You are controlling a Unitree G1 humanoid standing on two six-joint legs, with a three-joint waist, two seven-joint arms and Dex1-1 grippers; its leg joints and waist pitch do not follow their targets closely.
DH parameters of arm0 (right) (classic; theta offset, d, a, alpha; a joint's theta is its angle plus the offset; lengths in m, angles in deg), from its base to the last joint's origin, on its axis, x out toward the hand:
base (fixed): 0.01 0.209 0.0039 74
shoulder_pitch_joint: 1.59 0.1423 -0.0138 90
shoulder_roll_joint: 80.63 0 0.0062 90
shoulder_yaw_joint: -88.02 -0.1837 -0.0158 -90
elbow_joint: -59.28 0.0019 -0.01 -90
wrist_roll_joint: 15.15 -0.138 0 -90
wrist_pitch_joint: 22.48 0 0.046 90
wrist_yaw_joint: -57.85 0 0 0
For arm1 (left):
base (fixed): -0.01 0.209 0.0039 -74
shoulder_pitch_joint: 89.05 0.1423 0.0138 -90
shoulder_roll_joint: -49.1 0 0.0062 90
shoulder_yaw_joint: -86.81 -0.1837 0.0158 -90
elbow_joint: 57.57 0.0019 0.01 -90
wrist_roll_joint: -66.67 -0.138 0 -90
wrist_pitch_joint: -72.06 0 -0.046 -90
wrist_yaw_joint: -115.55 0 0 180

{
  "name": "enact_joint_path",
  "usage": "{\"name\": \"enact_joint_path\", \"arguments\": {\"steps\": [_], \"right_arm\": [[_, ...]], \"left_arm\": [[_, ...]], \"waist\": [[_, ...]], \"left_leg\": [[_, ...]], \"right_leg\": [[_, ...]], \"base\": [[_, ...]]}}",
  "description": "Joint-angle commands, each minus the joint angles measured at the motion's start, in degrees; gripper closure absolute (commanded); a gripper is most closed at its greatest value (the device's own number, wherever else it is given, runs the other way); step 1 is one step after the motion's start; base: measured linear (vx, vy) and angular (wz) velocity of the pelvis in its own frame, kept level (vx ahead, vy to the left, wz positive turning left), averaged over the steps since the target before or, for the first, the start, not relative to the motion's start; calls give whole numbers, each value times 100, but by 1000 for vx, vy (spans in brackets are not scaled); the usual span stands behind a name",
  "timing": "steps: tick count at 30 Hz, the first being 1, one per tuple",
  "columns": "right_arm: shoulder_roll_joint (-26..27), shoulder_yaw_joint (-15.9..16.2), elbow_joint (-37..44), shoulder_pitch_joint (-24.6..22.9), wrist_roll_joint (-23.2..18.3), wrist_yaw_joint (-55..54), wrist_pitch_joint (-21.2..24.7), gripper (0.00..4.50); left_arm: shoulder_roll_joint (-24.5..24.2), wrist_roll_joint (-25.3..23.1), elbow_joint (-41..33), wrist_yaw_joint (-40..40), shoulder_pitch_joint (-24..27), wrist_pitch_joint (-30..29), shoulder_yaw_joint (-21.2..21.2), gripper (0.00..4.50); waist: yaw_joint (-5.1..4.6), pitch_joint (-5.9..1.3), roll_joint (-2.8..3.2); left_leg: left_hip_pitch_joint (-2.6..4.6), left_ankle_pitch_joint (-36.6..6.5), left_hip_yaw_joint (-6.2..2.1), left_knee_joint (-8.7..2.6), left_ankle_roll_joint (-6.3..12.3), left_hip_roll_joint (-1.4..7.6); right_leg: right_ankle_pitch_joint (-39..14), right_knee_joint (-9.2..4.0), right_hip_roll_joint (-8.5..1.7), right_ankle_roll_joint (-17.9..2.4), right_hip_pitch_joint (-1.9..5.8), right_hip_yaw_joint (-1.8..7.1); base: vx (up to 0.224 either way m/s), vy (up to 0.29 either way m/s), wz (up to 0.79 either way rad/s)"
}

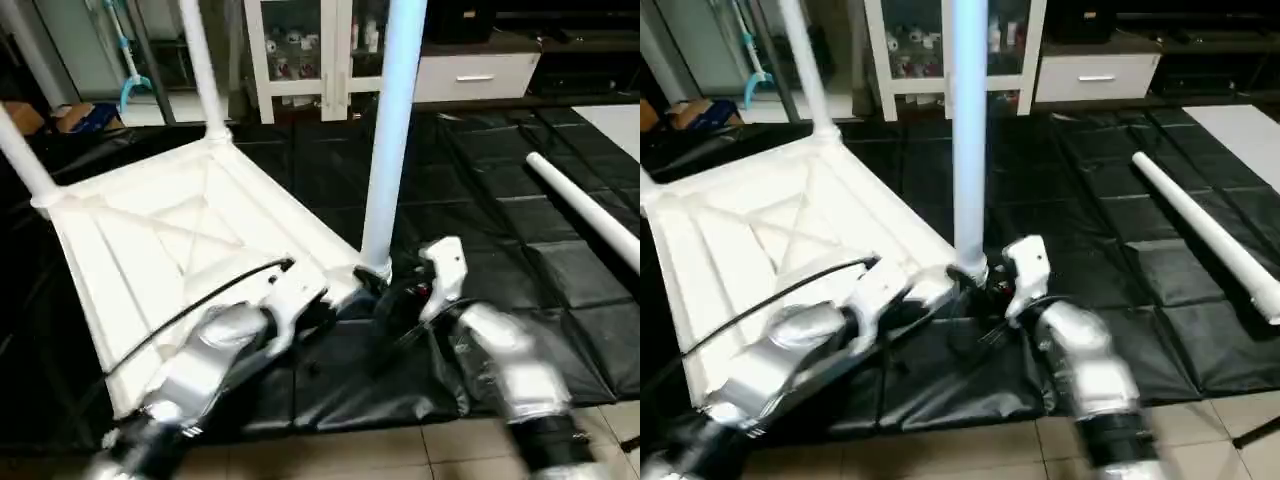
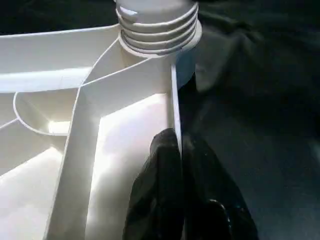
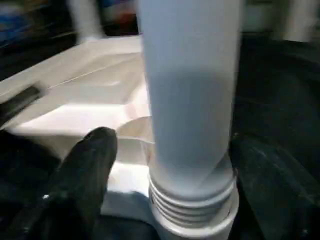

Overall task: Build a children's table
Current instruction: Rotate leg to tighten

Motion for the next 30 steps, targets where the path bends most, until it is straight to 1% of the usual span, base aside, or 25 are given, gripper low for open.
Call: {"name": "enact_joint_path", "arguments": {"steps": [1,2,3,6,7,8,9,10,11,13,15,17,18,20,21,22,23,24,26,28,30], "right_arm": [[-131,92,109,-41,-88,466,91,46],[-223,76,83,-22,-98,561,126,46],[-324,63,66,2,-132,702,173,46],[-582,39,8,85,-168,1056,184,46],[-705,76,-43,136,-123,1249,106,46],[-705,76,-43,136,-123,1249,106,46],[-838,176,-33,161,-97,1453,120,46],[-838,176,-33,161,-97,1453,120,46],[-949,306,-75,180,-14,1650,87,46],[-992,396,-137,200,72,1767,53,46],[-979,443,-182,211,122,1791,29,46],[-958,495,-226,214,180,1835,-35,46],[-946,522,-261,220,221,1855,-81,62],[-914,544,-314,250,241,1839,-106,62],[-906,549,-328,262,237,1826,-107,83],[-883,533,-357,284,228,1786,-122,83],[-866,518,-387,302,225,1770,-141,99],[-845,501,-414,320,224,1743,-159,108],[-826,488,-431,331,214,1739,-165,121],[-802,467,-449,333,220,1744,-195,130],[-779,445,-484,333,212,1743,-235,156]], "left_arm": [[-181,22,-1,498,214,-49,-389,450],[-237,67,-77,577,258,-72,-392,450],[-298,110,-156,671,304,-52,-402,450],[-510,286,-432,1023,444,-4,-461,450],[-574,359,-540,1138,499,-16,-468,450],[-574,359,-540,1138,499,-16,-468,450],[-627,394,-590,1176,510,-42,-484,450],[-627,394,-590,1176,510,-42,-484,450],[-666,420,-622,1232,520,-57,-494,450],[-694,430,-651,1287,532,-62,-484,450],[-705,432,-668,1312,541,-65,-473,450],[-727,441,-684,1321,541,-69,-476,450],[-741,451,-696,1322,539,-76,-481,450],[-759,460,-699,1318,525,-84,-481,450],[-767,467,-701,1318,522,-86,-481,450],[-770,467,-698,1319,517,-86,-481,450],[-771,464,-700,1323,516,-88,-480,450],[-772,461,-700,1326,514,-89,-476,450],[-774,457,-701,1330,512,-93,-475,450],[-781,456,-706,1336,512,-102,-475,450],[-789,458,-704,1341,509,-106,-481,450]], "waist": [[31,-276,-34],[49,-284,-25],[71,-276,-44],[115,-263,-46],[121,-258,-52],[126,-256,-57],[142,-245,-56],[161,-249,-60],[161,-246,-74],[176,-248,-81],[179,-249,-83],[181,-252,-79],[178,-261,-80],[180,-266,-70],[177,-270,-73],[177,-273,-77],[177,-273,-79],[180,-274,-72],[172,-259,-79],[164,-254,-69],[159,-262,-73]], "left_leg": [[59,-806,-64,-460,627,296],[79,-836,-58,-458,601,301],[89,-949,-37,-472,555,306],[110,-1106,-17,-494,463,315],[113,-1167,-13,-504,409,317],[113,-1218,-5,-504,392,314],[122,-1301,7,-508,358,312],[138,-1328,8,-510,321,311],[133,-1331,14,-506,314,307],[131,-1280,21,-496,312,302],[113,-1217,16,-492,328,297],[113,-1188,14,-491,329,297],[112,-1131,13,-485,340,298],[114,-1080,10,-481,359,296],[111,-1028,12,-475,388,294],[104,-962,13,-467,423,292],[105,-944,14,-465,450,292],[108,-952,14,-464,455,293],[108,-1058,18,-473,445,291],[113,-1191,9,-488,376,299],[116,-1209,8,-486,339,295]], "right_leg": [[-93,-364,-277,-1472,217,209],[-111,-361,-275,-1490,207,210],[-192,-364,-269,-1523,202,215],[-425,-383,-270,-1469,183,226],[-513,-382,-268,-1440,180,233],[-552,-384,-264,-1433,179,236],[-652,-403,-267,-1407,162,254],[-716,-409,-271,-1390,158,262],[-728,-412,-270,-1386,157,268],[-753,-416,-278,-1382,155,283],[-756,-413,-279,-1381,164,281],[-741,-411,-276,-1380,165,278],[-670,-400,-274,-1394,166,276],[-583,-390,-269,-1413,168,273],[-485,-380,-265,-1445,172,271],[-394,-371,-265,-1459,179,272],[-374,-370,-265,-1469,181,269],[-384,-370,-268,-1474,177,269],[-537,-390,-267,-1475,175,270],[-738,-403,-268,-1433,174,272],[-737,-402,-265,-1422,171,275]], "base": [[0,0,0],[0,0,0],[0,0,0],[0,0,0],[0,0,0],[0,0,0],[0,0,0],[0,0,0],[0,0,0],[0,0,0],[0,0,0],[0,0,0],[0,0,0],[0,0,0],[0,0,0],[0,0,0],[0,0,0],[0,0,0],[0,0,0],[0,0,0],[0,0,0]]}}
